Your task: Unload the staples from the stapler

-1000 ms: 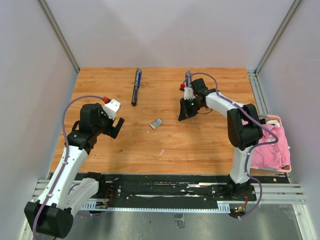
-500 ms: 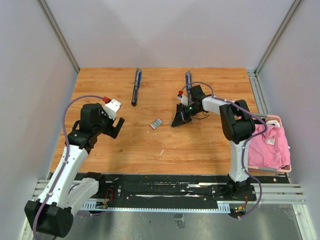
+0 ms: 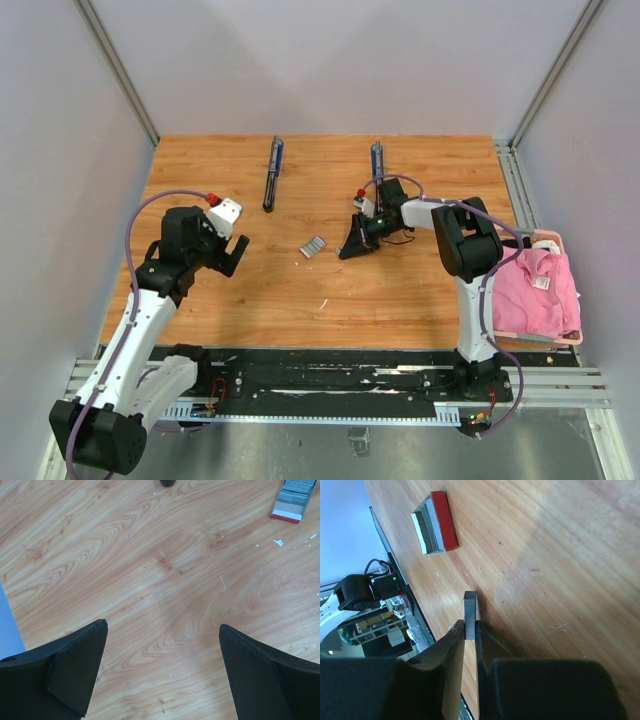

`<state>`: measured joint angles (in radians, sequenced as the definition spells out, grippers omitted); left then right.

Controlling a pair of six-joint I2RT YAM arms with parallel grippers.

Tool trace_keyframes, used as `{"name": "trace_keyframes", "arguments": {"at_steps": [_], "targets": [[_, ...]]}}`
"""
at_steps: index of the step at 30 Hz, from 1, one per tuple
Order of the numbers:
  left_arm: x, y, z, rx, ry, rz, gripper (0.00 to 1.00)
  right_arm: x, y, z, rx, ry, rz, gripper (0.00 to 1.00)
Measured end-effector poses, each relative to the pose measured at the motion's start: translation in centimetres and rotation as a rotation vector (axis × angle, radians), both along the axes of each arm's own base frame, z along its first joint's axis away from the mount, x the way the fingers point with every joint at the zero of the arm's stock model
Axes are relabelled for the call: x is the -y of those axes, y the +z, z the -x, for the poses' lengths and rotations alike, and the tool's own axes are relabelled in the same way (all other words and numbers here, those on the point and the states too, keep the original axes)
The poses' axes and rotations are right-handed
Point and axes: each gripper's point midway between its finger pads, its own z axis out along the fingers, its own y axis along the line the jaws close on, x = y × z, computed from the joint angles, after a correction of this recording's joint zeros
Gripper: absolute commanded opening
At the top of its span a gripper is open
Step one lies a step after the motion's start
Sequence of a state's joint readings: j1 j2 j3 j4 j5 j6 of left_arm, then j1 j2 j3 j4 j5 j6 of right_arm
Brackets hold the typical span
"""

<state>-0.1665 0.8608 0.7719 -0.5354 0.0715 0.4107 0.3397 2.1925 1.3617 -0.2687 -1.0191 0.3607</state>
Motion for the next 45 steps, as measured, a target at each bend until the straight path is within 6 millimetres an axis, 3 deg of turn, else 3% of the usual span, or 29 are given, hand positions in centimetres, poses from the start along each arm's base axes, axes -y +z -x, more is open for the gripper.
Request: {"name": "trace_keyframes", "arguments": {"at_steps": [28, 37, 45], "targets": [[0.0, -0.1, -0.1, -0.004, 0.000, -0.001, 0.98, 0.3, -0.1, 0.1, -0.039, -0.020, -0.014, 0.28], [0.0, -0.1, -0.1, -0.004, 0.000, -0.001, 0.98, 1.5, 0.7, -0.3, 0.044, -0.033, 0.097, 0.43], [0.0, -0.1, -0.1, -0.004, 0.000, -0.001, 0.98, 1.7, 0.7, -0.9, 0.171, 0.003, 0.258, 0.45]]}}
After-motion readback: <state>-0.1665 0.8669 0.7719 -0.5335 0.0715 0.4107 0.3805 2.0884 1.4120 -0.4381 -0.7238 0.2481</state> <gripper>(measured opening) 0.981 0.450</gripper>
